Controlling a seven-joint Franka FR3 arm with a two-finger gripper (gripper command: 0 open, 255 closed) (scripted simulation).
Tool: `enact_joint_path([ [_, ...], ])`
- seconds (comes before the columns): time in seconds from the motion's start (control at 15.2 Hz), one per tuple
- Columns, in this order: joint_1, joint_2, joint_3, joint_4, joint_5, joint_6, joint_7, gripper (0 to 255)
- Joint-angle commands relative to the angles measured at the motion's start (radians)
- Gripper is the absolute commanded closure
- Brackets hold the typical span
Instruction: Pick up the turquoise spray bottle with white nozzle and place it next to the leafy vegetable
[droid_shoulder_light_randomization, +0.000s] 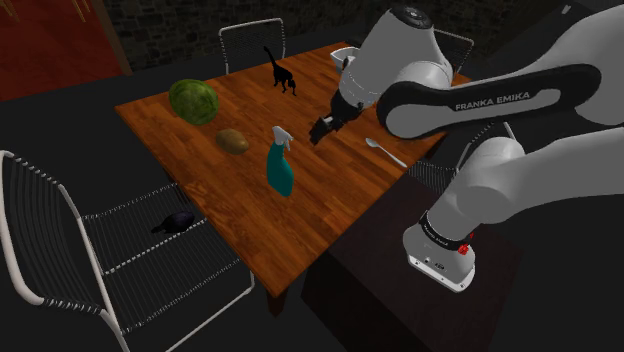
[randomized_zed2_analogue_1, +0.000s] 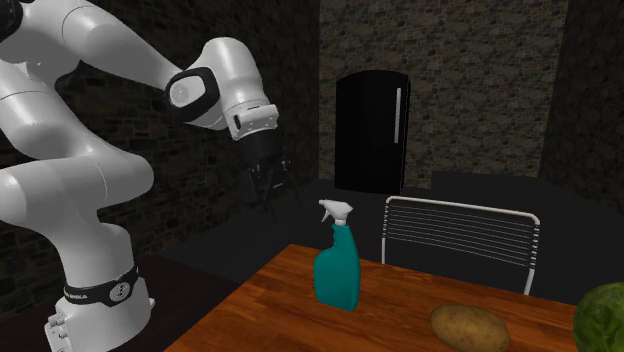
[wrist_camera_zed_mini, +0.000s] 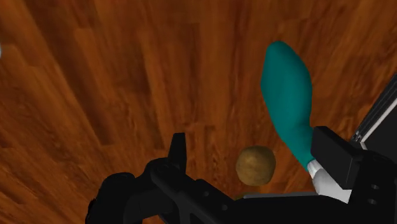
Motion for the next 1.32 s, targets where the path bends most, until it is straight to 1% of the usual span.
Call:
enact_joint_path([
  [0.0, -0.004, 0.063, 0.062, -0.019, 0.004, 0.116, 0.057, 0],
  [0.13, -0.028, 0.137, 0.133, -0.022, -0.009, 0.224, 0.119, 0],
  [0.2, -0.049, 0.176, 0.174, -0.020, -0.021, 0.277, 0.155, 0],
  [0.26, -0.079, 0.216, 0.222, -0.015, -0.040, 0.329, 0.194, 0],
  [0.33, -0.119, 0.255, 0.277, -0.008, -0.065, 0.380, 0.239, 0],
  [0.4, -0.173, 0.293, 0.342, 0.001, -0.098, 0.429, 0.288, 0],
  [0.46, -0.243, 0.328, 0.421, 0.013, -0.139, 0.475, 0.344, 0],
  [0.53, -0.288, 0.345, 0.470, 0.021, -0.163, 0.498, 0.375, 0],
  [0.73, -0.402, 0.393, 0.562, 0.034, -0.220, 0.548, 0.418, 0],
  [0.86, -0.498, 0.422, 0.642, 0.044, -0.265, 0.579, 0.451, 0],
  [0.99, -0.613, 0.446, 0.741, 0.056, -0.313, 0.609, 0.488, 0],
  [1.06, -0.650, 0.452, 0.773, 0.060, -0.326, 0.618, 0.498, 0],
  [1.25, -0.650, 0.452, 0.774, 0.060, -0.325, 0.618, 0.497, 0],
])
